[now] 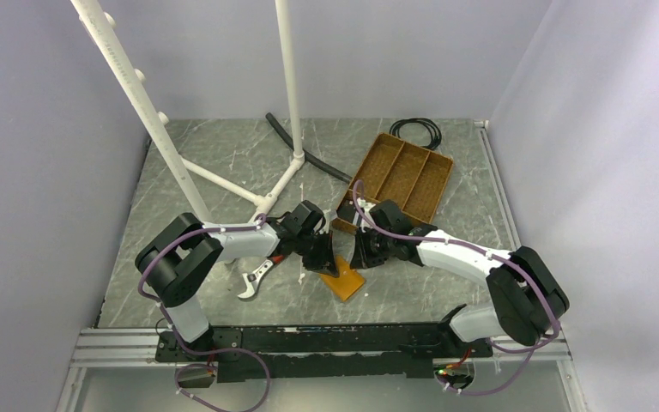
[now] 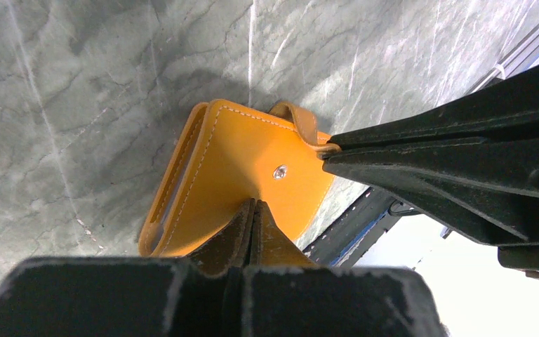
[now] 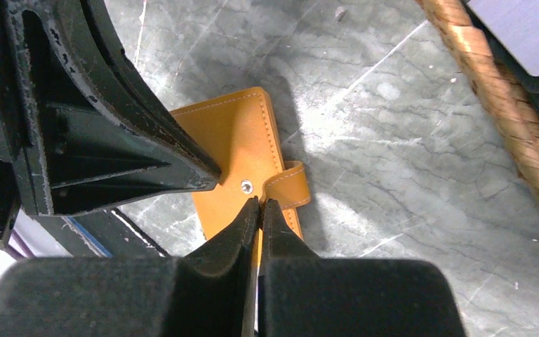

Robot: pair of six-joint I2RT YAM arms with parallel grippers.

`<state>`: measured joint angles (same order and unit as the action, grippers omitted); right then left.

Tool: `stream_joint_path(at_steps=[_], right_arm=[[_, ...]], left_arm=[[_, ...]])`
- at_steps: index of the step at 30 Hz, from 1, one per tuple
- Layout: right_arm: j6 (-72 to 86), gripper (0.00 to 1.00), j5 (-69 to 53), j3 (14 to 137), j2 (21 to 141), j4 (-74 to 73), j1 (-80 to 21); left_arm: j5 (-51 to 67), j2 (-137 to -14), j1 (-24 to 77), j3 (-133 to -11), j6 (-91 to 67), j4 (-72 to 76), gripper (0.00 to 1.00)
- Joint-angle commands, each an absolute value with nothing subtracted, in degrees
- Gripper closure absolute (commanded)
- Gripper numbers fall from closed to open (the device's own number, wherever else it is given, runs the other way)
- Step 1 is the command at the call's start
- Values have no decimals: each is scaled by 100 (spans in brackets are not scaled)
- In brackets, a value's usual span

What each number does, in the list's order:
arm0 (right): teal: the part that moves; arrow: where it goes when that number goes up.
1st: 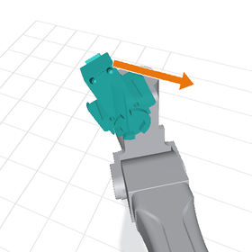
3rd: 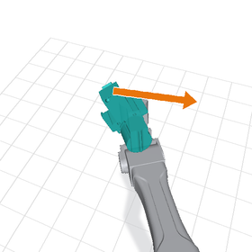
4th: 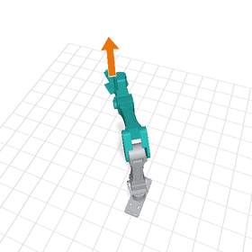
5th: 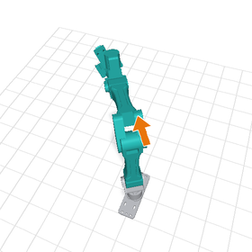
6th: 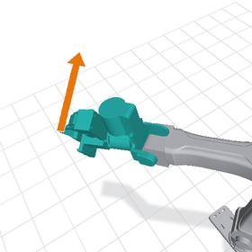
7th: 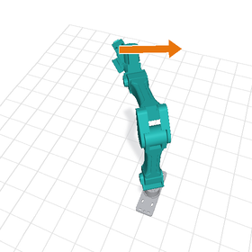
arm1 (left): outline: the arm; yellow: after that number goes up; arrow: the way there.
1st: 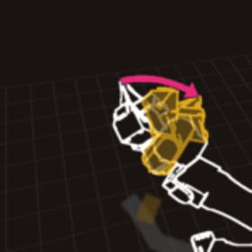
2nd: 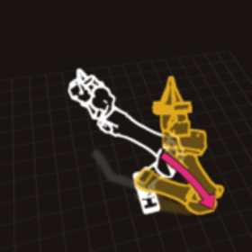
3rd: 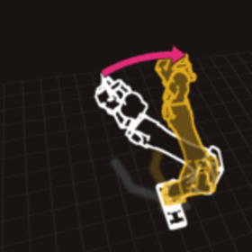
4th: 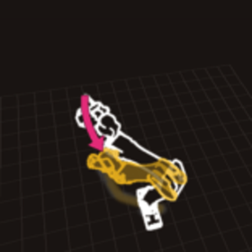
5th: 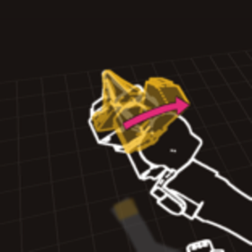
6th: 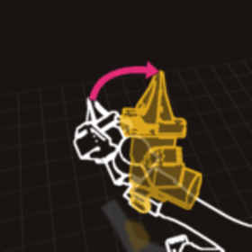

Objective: Put the credit cards into the card holder
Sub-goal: Close the card holder at the center of the board.

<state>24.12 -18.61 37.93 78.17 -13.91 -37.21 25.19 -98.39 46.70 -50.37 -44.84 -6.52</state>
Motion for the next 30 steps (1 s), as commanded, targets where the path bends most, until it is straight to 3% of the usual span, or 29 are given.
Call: stream_joint_path(at_steps=[1, 5, 9, 21, 27, 30], right_arm=[[2498, 100, -2278, 3721, 7701, -1028, -3718], [2482, 87, -2461, 3719, 7746, -988, -3718], [2471, 83, -2479, 3725, 7749, -965, -3718], [2474, 85, -2541, 3705, 7811, -945, -3716], [2479, 81, -2581, 3689, 7782, -931, -3709], [2470, 84, -2555, 3691, 7794, -933, -3708]], left_arm=[[2364, -9835, 4727, -4957, -4412, -923, 100], [2364, -9824, 4744, -4957, -4430, -907, 100], [2364, -9818, 4751, -4948, -4430, -905, 100], [2389, -9844, 4780, -4948, -4434, -870, 100], [2382, -9844, 4789, -4948, -4438, -862, 100], [2377, -9835, 4799, -4942, -4438, -861, 100]])
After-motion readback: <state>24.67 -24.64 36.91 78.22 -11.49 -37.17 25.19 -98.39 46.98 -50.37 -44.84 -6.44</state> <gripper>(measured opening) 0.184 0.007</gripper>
